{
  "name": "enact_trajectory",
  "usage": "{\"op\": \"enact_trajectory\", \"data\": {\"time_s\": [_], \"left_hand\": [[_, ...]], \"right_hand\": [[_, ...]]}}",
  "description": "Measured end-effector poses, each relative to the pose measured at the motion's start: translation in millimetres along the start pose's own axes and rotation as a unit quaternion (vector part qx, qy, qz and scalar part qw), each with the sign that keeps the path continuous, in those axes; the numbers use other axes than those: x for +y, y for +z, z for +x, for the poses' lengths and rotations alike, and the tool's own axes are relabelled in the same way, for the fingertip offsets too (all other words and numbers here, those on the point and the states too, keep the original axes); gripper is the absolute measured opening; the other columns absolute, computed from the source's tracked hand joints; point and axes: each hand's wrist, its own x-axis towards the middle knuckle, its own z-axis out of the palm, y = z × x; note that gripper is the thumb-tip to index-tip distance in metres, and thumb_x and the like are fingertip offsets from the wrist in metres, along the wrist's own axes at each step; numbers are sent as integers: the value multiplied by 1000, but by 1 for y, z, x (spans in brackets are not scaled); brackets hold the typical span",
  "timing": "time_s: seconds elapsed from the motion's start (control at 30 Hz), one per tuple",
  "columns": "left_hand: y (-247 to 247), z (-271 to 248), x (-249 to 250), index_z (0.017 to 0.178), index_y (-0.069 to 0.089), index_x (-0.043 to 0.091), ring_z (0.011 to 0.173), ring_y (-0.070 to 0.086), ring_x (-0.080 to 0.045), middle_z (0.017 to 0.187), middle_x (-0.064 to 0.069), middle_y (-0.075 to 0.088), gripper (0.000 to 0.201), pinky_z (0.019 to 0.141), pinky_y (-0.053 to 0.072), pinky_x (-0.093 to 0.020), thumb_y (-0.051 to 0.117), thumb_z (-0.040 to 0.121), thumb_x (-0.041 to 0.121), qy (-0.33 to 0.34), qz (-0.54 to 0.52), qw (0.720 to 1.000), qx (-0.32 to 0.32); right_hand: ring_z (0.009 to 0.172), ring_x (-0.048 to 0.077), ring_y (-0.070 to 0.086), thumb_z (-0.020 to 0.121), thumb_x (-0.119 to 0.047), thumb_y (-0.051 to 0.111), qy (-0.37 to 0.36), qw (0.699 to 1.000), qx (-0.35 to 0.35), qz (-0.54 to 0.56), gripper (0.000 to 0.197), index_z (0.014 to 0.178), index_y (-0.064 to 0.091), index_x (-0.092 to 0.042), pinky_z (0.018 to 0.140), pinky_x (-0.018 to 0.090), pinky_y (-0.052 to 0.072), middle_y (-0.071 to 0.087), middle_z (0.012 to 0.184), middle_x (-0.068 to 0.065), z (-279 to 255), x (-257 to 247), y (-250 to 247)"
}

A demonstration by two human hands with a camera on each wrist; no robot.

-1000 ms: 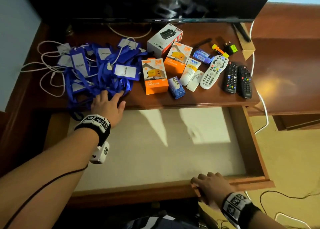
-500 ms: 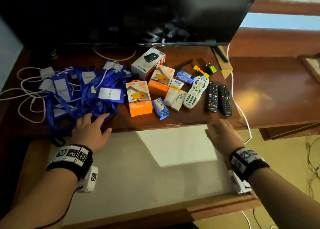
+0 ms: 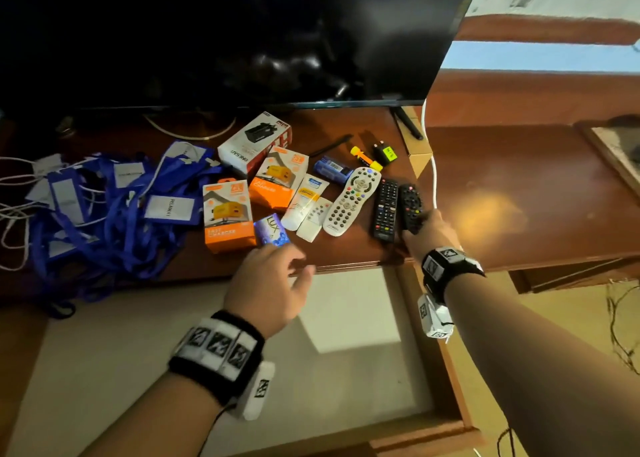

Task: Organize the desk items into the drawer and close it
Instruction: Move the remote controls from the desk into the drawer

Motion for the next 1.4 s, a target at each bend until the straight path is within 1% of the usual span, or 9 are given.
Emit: {"op": "enact_trajectory", "data": {"time_s": [0.27, 0.43, 0.63, 0.73, 0.9, 1.0, 1.17, 1.3, 1.4], "left_hand": [[82, 104, 117, 138, 45, 21, 125, 53, -33, 135, -11, 53, 52, 102, 49, -47, 61, 96, 46, -6, 58, 991, -121], [121, 141, 132, 149, 33, 12, 136, 47, -39, 149, -19, 42, 73, 106, 49, -52, 63, 95, 50, -67, 123, 981, -132], [132, 144, 123, 126, 56, 6, 118, 63, -34, 129, -15, 61, 53, 94, 55, -43, 69, 89, 42, -75, 136, 979, -130], [116, 120, 121, 108, 67, 8, 105, 69, -34, 113, -13, 71, 41, 81, 55, -36, 72, 85, 42, -54, 136, 980, -138], [91, 35, 92, 87, 64, 17, 96, 70, -33, 94, -8, 74, 33, 72, 49, -33, 64, 84, 50, -66, 101, 984, -134], [89, -28, 60, 72, 54, 17, 78, 67, -27, 73, -5, 67, 39, 61, 41, -32, 59, 80, 55, -97, 83, 980, -155], [107, -78, 26, 75, 60, 18, 64, 61, -13, 69, 1, 63, 34, 58, 47, -29, 60, 83, 51, -162, 80, 958, -223], [138, -70, 16, 85, 61, 19, 70, 59, -20, 75, 4, 59, 31, 62, 43, -26, 60, 83, 50, -164, 124, 942, -267], [158, -55, 21, 96, 66, 19, 76, 61, -22, 84, 1, 61, 31, 66, 49, -28, 65, 85, 49, -154, 135, 933, -295]], "right_hand": [[93, 30, 67, 81, -38, 74, 9, 997, -47, 54, 47, 114, 46, -19, 82, 35, 53, 68, 101, 8, -86, 42, -15], [90, 19, 72, 80, -39, 75, -52, 993, -88, 52, 73, 141, 34, -36, 73, 28, 56, 75, 107, -2, -156, 89, -4], [104, 27, 63, 82, -29, 68, -102, 971, -210, -56, 82, 151, 24, -35, 90, 38, 55, 61, 115, 6, -175, 113, 23], [105, 31, 64, 88, -27, 64, -93, 957, -249, -117, 87, 157, 11, -40, 89, 40, 55, 60, 121, 11, -163, 113, 38], [99, 32, 65, 94, -21, 53, -63, 941, -295, -155, 89, 156, -4, -49, 87, 42, 56, 52, 130, 16, -144, 116, 61], [92, 29, 63, 94, -15, 52, -55, 933, -310, -173, 95, 156, -14, -43, 88, 43, 57, 55, 128, 20, -139, 117, 73], [82, 23, 62, 93, -4, 50, -55, 923, -319, -209, 99, 159, -21, -23, 77, 36, 55, 64, 99, 10, -135, 119, 84], [111, 31, 65, 98, -4, 46, -49, 911, -326, -246, 88, 159, -18, -14, 93, 42, 53, 65, 126, 18, -134, 111, 78], [115, 33, 64, 95, -10, 56, -60, 910, -314, -264, 80, 159, 8, -10, 95, 43, 53, 64, 129, 16, -132, 95, 64]]}}
